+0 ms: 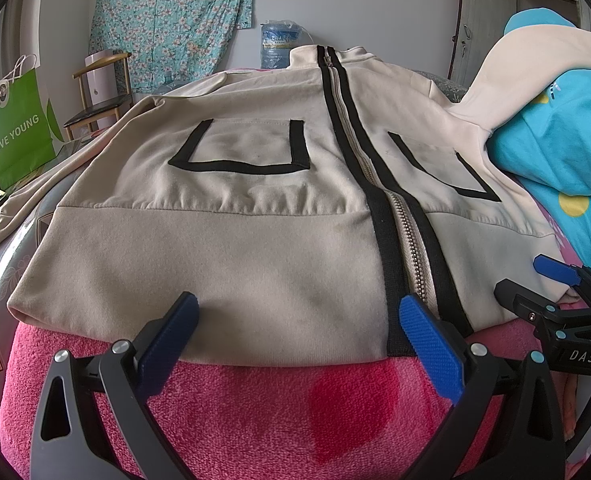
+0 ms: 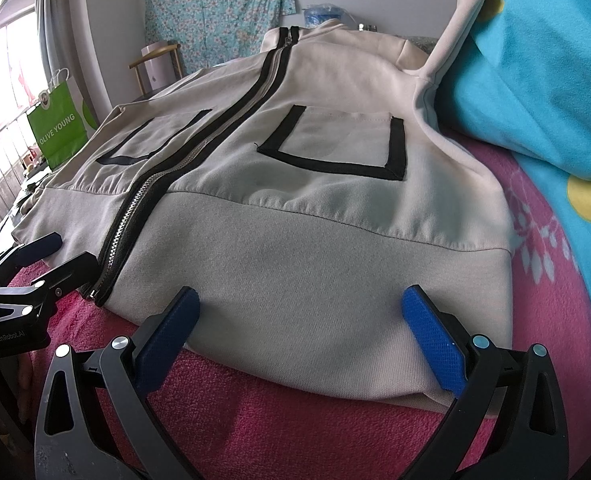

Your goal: Fold large clothes

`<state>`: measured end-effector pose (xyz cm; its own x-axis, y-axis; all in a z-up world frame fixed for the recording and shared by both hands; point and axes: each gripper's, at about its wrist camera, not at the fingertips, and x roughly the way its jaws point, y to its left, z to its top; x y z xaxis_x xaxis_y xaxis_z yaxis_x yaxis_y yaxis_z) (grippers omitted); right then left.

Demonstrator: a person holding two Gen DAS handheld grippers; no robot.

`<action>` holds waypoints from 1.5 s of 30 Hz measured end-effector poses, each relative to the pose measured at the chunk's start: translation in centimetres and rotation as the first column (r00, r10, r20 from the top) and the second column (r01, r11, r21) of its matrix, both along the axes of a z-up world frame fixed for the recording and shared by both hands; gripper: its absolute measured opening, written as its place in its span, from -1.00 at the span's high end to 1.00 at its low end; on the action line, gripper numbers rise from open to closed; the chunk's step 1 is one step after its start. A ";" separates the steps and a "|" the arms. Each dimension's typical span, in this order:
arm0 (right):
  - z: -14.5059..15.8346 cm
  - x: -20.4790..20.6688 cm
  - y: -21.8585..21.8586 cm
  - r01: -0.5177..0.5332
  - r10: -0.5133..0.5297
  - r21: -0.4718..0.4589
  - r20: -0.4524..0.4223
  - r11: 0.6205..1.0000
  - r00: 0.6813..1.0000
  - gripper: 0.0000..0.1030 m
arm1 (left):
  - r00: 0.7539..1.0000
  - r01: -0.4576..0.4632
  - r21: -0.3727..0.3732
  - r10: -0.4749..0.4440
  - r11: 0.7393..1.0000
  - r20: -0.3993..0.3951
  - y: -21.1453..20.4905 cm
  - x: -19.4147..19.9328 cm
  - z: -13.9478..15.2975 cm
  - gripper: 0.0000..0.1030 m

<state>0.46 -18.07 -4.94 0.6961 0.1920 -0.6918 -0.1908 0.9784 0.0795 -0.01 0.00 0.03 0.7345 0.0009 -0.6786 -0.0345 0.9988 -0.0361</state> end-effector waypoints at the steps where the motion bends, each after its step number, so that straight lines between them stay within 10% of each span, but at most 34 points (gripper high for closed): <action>1: 0.0 0.0 0.0 0.000 0.000 0.000 0.000 1.000 1.000 -0.89 | 1.000 0.000 0.000 0.000 1.000 0.000 0.0 0.0 0.0 -0.93; 45: 0.7 0.1 0.4 0.008 -0.008 -0.027 -0.004 1.000 1.000 -0.89 | 1.000 -0.002 0.010 0.002 1.000 -0.010 -0.2 0.2 0.3 -0.93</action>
<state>0.57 -17.63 -4.25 0.6949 0.1675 -0.6994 -0.1825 0.9817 0.0539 0.22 -0.22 0.28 0.7280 0.0091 -0.6855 -0.0368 0.9990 -0.0259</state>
